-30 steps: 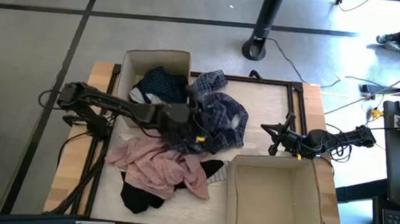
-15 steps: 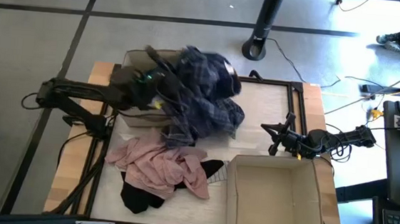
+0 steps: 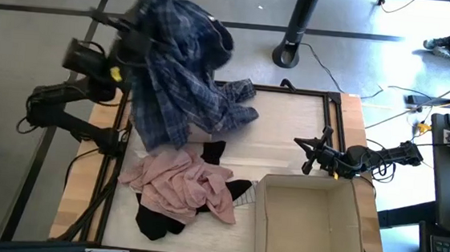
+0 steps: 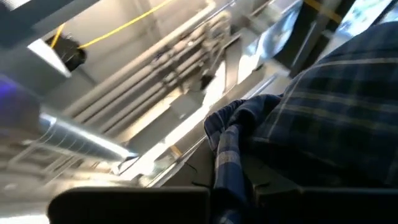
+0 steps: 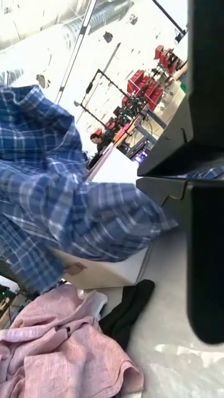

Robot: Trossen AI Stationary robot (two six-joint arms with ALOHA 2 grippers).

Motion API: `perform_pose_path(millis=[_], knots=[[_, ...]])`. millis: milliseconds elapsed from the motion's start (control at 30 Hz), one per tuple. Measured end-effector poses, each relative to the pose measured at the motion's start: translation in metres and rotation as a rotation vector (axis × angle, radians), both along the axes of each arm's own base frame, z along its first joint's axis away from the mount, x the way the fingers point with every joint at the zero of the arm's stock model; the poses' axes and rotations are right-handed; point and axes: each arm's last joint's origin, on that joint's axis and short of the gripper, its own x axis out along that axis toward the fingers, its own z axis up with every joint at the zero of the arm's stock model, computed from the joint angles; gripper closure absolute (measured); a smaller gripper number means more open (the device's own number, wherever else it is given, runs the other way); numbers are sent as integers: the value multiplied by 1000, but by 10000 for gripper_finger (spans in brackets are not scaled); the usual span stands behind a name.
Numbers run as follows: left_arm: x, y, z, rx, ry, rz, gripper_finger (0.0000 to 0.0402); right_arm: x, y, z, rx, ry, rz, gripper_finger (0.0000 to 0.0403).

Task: Sort clothes
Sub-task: Put the blue pajamas into the top white laundry organizer

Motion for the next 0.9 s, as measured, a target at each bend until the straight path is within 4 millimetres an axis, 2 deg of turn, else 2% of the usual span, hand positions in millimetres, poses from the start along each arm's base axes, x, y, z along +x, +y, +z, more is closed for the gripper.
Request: perform_pose_path(millis=[100,233,400,700,900], knots=[[-11,5,6,-47,-5,74,389,0,0,0,0,0,0,386],[-13,11,-4,-178,19,93,392,0,0,0,0,1,1,386],[-1,16,-32,-379,99,15,388,0,0,0,-1,3,0,386],[8,20,-89,-801,84,-92,391,0,0,0,-2,3,10,386],[16,29,-129,-987,64,-154,384,0,0,0,-2,3,10,386]])
